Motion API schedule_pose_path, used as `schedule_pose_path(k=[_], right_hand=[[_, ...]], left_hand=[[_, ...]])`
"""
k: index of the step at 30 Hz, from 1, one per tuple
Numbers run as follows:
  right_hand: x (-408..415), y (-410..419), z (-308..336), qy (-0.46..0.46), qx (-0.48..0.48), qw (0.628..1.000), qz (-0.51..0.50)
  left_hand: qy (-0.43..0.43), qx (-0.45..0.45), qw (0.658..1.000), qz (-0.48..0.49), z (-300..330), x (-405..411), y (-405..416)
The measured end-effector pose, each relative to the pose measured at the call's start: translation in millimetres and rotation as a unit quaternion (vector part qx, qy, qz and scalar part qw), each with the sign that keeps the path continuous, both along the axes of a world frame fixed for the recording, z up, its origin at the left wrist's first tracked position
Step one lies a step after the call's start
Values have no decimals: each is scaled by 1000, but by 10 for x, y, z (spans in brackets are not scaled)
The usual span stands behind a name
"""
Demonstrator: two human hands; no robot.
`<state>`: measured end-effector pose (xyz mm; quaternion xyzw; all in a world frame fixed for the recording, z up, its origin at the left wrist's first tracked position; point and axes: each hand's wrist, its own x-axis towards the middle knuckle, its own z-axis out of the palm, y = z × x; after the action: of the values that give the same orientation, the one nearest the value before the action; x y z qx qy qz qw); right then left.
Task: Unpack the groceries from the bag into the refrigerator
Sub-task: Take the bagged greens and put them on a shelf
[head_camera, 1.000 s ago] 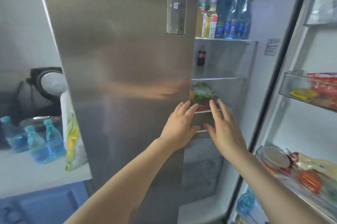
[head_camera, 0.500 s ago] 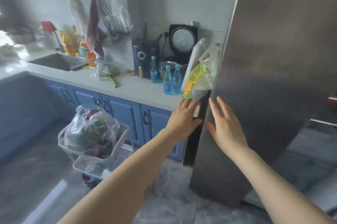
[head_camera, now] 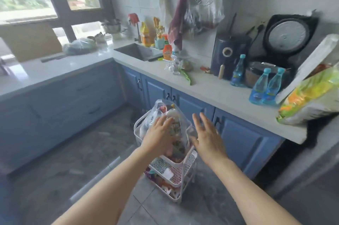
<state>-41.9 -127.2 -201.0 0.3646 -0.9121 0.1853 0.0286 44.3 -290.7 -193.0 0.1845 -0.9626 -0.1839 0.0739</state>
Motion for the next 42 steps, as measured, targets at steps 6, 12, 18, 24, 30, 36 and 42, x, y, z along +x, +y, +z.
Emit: schedule_pose_path(k=[6, 12, 18, 24, 30, 36, 42], right_hand=[[-294, -601, -370, -57, 29, 998, -7], [-797, -865, -594, -82, 49, 995, -10], [-1355, -1041, -847, -91, 71, 993, 1], [-1589, -1324, -1196, -146, 80, 986, 22], [-1672, -1611, -1399, -178, 99, 979, 19], [-1595, -1965, -1551, -207, 107, 973, 1], [-1460, -2279, -1691, -202, 111, 973, 4]], left_hand=[[-40, -6, 999, 16, -312, -32, -745], [-66, 3, 998, 13, -486, -710, -889], [-87, -11, 995, -49, -667, -1448, -882], [-145, -74, 977, -136, -941, -2005, -1051], [-240, -100, 956, -136, -1201, -2251, -1494], [-329, -103, 930, -128, -1348, -1948, -2109], [-341, -102, 927, -120, -1507, -1605, -2494]])
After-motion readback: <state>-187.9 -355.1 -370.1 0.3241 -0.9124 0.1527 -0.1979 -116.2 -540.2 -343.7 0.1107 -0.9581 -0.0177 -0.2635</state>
